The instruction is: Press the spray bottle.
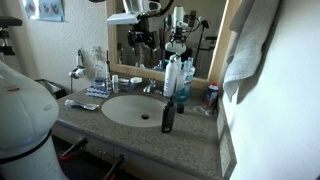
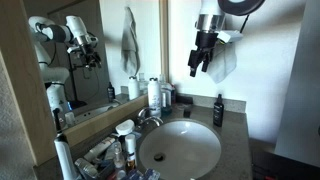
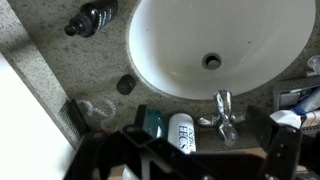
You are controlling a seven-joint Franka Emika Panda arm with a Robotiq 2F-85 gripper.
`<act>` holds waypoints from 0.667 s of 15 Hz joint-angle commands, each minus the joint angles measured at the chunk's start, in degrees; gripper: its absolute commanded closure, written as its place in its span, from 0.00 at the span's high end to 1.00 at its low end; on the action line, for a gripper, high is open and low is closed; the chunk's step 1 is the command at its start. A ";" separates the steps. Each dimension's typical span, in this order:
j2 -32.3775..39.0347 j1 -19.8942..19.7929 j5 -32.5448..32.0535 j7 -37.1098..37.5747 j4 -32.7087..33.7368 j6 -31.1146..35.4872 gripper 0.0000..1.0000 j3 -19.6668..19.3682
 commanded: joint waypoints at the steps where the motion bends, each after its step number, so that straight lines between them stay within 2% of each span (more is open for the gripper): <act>1: 0.02 0.36 -0.20 0.14 0.10 -0.13 1.00 -0.31; 10: 0.25 0.24 -0.43 -0.53 0.20 -0.14 1.00 -0.68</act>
